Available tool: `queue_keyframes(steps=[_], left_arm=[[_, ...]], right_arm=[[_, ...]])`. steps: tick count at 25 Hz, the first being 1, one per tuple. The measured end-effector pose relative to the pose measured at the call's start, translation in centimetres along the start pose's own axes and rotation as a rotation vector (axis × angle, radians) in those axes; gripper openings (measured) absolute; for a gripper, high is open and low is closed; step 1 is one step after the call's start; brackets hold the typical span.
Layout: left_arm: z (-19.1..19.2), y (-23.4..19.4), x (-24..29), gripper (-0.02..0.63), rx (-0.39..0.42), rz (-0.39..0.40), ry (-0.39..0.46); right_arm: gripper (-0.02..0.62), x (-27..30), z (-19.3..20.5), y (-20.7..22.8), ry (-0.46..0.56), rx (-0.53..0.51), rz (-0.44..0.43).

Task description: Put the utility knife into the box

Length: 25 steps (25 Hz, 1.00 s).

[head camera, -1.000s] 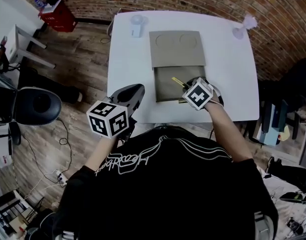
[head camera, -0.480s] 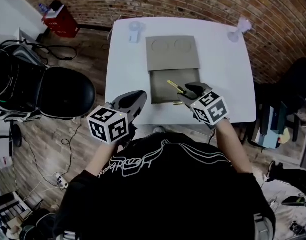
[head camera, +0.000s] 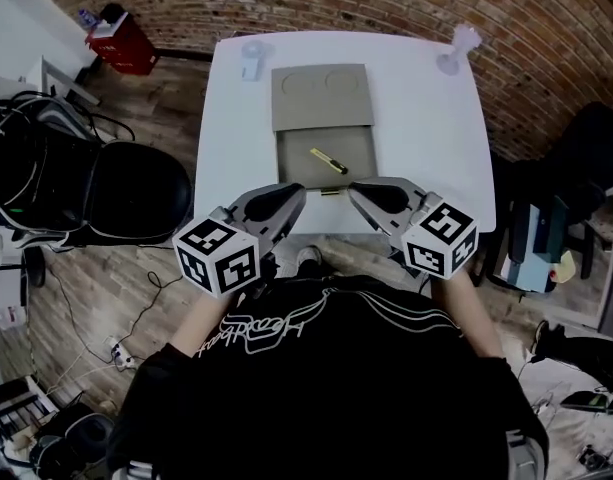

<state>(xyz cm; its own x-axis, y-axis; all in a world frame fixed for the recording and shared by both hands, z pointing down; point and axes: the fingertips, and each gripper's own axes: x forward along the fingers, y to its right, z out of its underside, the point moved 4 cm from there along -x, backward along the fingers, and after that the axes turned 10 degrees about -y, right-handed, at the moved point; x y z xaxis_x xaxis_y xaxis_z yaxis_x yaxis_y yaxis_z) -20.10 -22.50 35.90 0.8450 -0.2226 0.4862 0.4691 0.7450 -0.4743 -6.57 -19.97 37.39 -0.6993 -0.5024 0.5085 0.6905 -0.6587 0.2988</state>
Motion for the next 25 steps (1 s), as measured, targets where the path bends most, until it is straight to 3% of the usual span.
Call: queue_keyframes(steps=[8, 25], left_arm=[[-0.6, 4.9, -0.1, 0.038, 0.051, 0.006, 0.045], [-1.1, 7.9, 1.5, 0.038, 0.166, -0.018, 0.07]], right_arm=[[0.002, -3.7, 0.2, -1.9, 0.109, -0.002, -0.113], [0.002, -8.0, -0.4, -2.2, 0.162, -0.081, -0.067]])
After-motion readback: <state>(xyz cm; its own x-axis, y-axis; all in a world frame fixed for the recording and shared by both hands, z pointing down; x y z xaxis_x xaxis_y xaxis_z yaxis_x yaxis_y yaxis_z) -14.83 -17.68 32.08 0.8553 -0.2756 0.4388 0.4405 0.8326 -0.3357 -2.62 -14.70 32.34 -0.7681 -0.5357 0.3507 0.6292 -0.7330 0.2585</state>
